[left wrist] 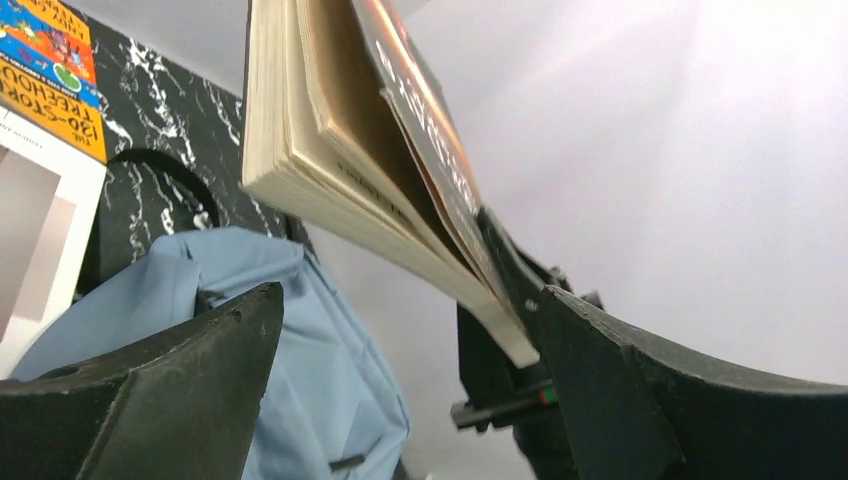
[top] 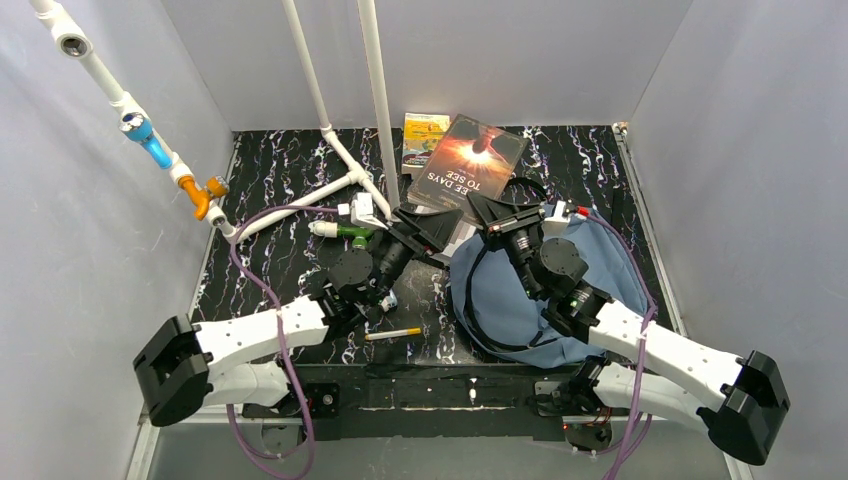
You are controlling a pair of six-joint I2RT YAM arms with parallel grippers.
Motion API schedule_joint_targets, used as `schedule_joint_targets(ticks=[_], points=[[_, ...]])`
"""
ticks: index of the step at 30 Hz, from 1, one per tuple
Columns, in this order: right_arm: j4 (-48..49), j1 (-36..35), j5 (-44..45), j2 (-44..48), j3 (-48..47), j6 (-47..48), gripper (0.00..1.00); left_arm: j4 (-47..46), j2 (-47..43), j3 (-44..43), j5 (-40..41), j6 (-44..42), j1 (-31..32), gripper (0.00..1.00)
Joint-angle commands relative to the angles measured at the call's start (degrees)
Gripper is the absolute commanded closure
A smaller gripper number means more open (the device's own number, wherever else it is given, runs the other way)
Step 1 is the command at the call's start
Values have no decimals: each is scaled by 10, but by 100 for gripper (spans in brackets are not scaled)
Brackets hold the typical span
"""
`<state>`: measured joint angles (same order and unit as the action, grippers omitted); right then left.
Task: Pack the student bag
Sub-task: Pick up the book from the center of the board.
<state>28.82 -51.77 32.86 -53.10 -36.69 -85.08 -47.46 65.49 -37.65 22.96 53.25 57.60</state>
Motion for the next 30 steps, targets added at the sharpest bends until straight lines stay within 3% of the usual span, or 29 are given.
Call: schedule_joint_targets(ticks=[1,5,11,20,21,23,24,25,28,30], points=[[94,-1,7,6,7,-38,99,-138,35,-23,76,8,8,2],[99,-1,10,8,19,-49,99,-174,59,-33,74,18,10,9],[130,-1,26,7,39,-51,99,-179,81,-39,86,38,13,41],[152,-1,13,-26,34,-70,99,-191,117,-51,72,53,16,61],[151,-1,10,-25,34,-67,99,-194,117,-52,73,44,15,68],[138,-1,9,-20,31,-44,98,-195,112,-52,71,5,15,92],[113,-1,-1,-13,23,-18,93,-190,103,-48,74,-18,15,100],[63,-1,-7,-2,5,12,83,-176,89,-38,84,-32,16,100],[-158,-1,-33,23,-63,126,37,-102,15,1,159,-51,15,100],[-242,-1,-56,36,-79,206,6,-73,-31,30,191,-87,16,100]])
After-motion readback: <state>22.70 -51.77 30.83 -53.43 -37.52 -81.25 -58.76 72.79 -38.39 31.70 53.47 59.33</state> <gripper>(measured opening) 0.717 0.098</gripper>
